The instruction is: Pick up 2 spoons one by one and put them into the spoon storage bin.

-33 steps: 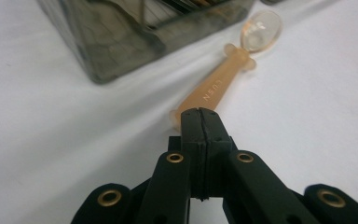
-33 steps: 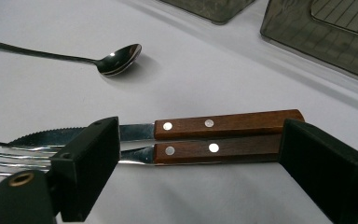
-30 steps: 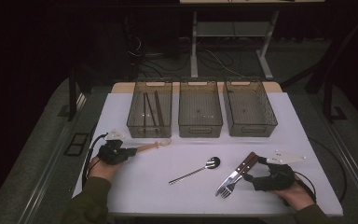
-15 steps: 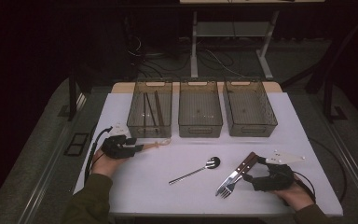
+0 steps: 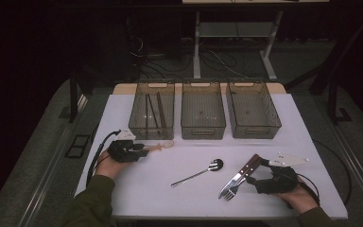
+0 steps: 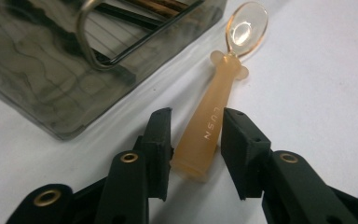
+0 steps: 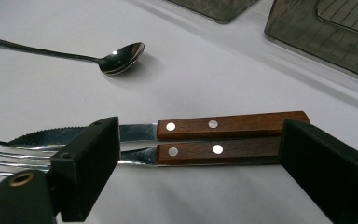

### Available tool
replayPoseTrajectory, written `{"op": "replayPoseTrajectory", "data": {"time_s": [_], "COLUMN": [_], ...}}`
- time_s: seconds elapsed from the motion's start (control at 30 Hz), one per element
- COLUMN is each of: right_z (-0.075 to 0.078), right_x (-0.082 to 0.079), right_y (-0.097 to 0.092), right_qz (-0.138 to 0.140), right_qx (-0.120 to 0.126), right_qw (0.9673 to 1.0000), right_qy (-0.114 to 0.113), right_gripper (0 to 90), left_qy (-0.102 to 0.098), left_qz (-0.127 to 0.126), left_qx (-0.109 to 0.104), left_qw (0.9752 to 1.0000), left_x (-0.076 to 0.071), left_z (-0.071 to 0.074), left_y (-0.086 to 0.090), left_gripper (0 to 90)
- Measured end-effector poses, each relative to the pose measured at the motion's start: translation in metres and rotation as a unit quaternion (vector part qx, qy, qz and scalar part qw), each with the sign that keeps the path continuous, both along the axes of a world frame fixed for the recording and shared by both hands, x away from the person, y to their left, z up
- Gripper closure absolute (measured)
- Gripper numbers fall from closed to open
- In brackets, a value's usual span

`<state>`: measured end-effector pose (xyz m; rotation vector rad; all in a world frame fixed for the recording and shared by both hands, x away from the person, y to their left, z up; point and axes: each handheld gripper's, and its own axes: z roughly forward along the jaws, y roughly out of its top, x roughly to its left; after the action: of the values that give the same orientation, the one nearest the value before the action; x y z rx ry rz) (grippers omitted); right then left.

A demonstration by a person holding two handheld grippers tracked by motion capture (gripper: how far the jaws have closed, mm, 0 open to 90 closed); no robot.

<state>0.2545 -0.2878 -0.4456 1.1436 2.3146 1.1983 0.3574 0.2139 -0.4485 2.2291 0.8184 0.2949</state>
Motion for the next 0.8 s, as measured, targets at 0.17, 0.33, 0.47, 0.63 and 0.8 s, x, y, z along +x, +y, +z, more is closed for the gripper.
{"op": "replayPoseTrajectory", "data": {"time_s": [0.17, 0.33, 0.47, 0.63, 0.8], "right_z": [0.0, -0.0001, 0.0002, 0.0008, 0.0009], "right_x": [0.0, 0.0, -0.0002, -0.0003, -0.0003], "right_y": [0.0002, 0.0001, 0.0, -0.0005, -0.0004], "right_qz": [0.0, 0.001, 0.001, 0.001, 0.001], "right_qx": [0.0, 0.0, 0.0, 0.0, 0.0], "right_qw": [1.0, 1.0, 1.0, 1.0, 1.0], "right_qy": [0.0, 0.0, -0.001, -0.001, -0.002], "right_gripper": [12.6, 12.6, 12.6, 12.6, 12.6], "left_qy": [-0.004, -0.008, -0.005, 0.003, 0.01], "left_qz": [-0.011, -0.025, -0.038, -0.049, -0.055], "left_qx": [0.005, 0.01, 0.008, 0.002, -0.003], "left_qw": [0.9999, 0.9996, 0.9992, 0.9988, 0.9984], "left_x": [-0.002, -0.0029, -0.005, -0.0073, -0.0097], "left_z": [0.0007, 0.0012, 0.002, 0.0028, 0.0038], "left_y": [-0.0002, 0.0, -0.0009, -0.0029, -0.006], "left_gripper": [69.7, 71.7, 72.8, 73.2, 73.3]}}
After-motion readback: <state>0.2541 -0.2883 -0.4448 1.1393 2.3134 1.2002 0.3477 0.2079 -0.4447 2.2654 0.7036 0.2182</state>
